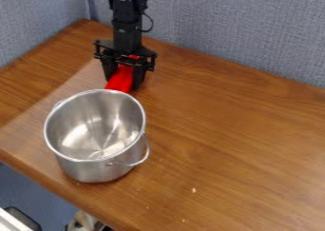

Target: Put the red object in the metal pot

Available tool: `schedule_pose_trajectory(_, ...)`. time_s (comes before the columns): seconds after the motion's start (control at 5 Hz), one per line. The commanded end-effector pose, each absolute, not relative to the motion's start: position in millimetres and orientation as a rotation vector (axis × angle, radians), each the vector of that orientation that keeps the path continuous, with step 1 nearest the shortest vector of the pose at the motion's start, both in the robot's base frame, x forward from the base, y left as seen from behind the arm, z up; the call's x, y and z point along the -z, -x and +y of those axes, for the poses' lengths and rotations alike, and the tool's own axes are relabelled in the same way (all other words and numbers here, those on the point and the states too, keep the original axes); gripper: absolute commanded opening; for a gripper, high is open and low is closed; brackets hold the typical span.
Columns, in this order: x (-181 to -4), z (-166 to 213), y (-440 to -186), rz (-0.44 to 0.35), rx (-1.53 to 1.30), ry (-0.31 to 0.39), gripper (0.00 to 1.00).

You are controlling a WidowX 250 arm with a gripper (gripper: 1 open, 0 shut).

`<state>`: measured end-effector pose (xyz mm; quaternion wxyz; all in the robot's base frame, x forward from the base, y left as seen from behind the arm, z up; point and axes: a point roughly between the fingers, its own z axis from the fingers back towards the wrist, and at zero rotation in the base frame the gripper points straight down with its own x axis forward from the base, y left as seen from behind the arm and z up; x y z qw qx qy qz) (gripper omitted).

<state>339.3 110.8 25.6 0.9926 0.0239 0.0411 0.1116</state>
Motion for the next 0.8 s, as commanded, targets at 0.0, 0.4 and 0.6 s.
schedule_pose_trajectory(0.0, -55.2, 112.6, -344.5, -0.004, -0.228, -0.061, 0.00)
schedule_pose_trajectory(0.4, -56.6, 112.8, -343.1, -0.015, -0.225, -0.063, 0.00)
schedule_pose_trajectory(0.6, -57.4, 112.7, -342.4, -0.021, -0.223, -0.063, 0.00)
